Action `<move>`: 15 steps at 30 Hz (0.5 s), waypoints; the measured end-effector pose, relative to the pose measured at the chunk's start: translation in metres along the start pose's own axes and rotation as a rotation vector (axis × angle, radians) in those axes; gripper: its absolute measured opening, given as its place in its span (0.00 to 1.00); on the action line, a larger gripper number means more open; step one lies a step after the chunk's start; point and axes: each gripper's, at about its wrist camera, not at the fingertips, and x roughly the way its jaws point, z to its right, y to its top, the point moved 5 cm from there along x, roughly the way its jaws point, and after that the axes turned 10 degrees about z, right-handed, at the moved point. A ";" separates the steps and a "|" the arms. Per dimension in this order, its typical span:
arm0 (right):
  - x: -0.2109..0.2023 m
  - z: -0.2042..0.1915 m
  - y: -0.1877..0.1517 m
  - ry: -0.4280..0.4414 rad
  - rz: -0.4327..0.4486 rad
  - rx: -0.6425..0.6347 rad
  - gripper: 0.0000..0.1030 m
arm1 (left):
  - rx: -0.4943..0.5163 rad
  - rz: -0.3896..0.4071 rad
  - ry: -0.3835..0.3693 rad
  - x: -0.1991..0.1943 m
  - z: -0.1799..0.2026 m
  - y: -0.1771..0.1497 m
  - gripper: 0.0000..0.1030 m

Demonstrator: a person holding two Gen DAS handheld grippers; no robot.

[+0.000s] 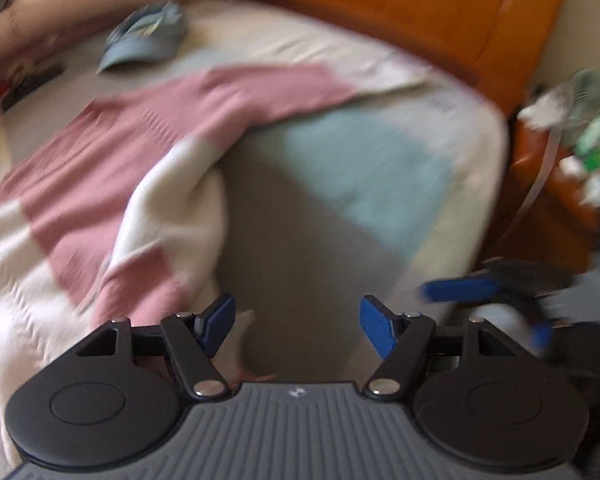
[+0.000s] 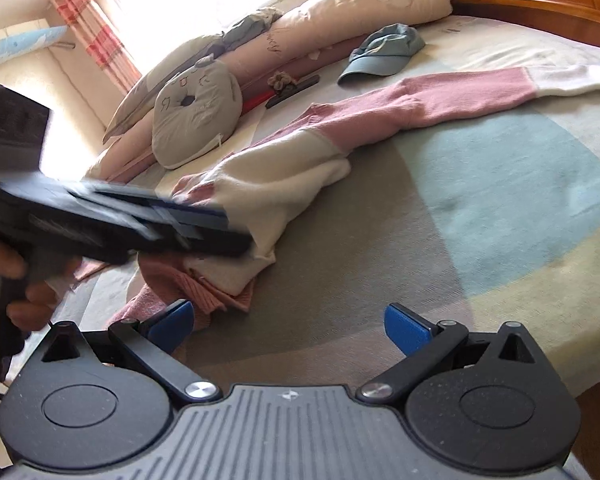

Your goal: Fold clothes

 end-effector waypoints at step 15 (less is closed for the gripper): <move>0.000 0.005 -0.001 -0.046 -0.008 -0.026 1.00 | -0.234 0.119 0.187 -0.001 -0.140 0.002 0.63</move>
